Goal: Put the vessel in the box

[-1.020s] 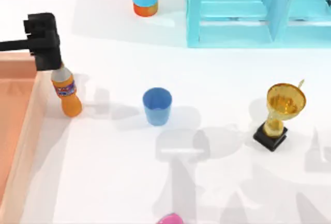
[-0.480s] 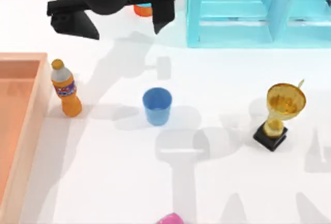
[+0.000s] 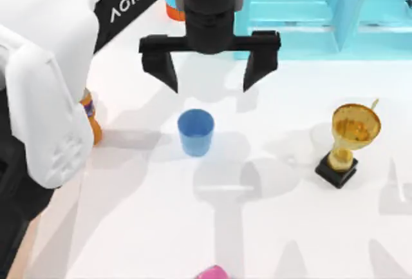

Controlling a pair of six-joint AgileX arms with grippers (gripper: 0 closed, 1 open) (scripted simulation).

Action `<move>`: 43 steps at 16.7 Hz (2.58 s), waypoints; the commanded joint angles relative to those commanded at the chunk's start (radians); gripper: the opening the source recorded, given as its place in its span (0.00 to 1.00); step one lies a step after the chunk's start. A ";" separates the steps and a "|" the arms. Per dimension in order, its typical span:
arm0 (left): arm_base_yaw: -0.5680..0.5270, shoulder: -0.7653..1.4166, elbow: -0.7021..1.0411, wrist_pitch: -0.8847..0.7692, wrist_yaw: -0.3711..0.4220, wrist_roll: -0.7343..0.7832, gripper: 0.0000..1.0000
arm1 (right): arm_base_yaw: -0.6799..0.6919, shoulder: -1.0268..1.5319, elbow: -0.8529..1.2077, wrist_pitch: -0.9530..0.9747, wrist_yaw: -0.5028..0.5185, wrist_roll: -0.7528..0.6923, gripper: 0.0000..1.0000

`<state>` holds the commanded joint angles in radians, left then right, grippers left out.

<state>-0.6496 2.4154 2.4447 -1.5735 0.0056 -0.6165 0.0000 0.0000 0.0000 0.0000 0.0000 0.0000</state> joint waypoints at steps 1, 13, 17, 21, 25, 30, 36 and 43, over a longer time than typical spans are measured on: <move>-0.006 0.026 0.026 -0.016 0.000 -0.007 1.00 | 0.000 0.000 0.000 0.000 0.000 0.000 1.00; -0.006 0.028 -0.123 0.129 0.000 -0.008 1.00 | 0.000 0.000 0.000 0.000 0.000 0.000 1.00; -0.007 0.014 -0.333 0.318 0.000 -0.008 1.00 | 0.000 0.000 0.000 0.000 0.000 0.000 1.00; -0.008 0.009 -0.417 0.400 0.000 -0.009 1.00 | 0.000 0.000 0.000 0.000 0.000 0.000 1.00; -0.008 0.009 -0.417 0.400 0.000 -0.009 0.92 | 0.000 0.000 0.000 0.000 0.000 0.000 1.00; -0.008 0.009 -0.417 0.400 0.000 -0.009 0.55 | 0.000 0.000 0.000 0.000 0.000 0.000 1.00; -0.008 0.009 -0.417 0.400 0.000 -0.009 0.10 | 0.000 0.000 0.000 0.000 0.000 0.000 1.00; -0.008 0.009 -0.417 0.400 0.000 -0.009 0.00 | 0.000 0.000 0.000 0.000 0.000 0.000 1.00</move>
<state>-0.6577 2.4244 2.0273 -1.1739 0.0052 -0.6258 0.0000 0.0000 0.0000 0.0000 0.0000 0.0000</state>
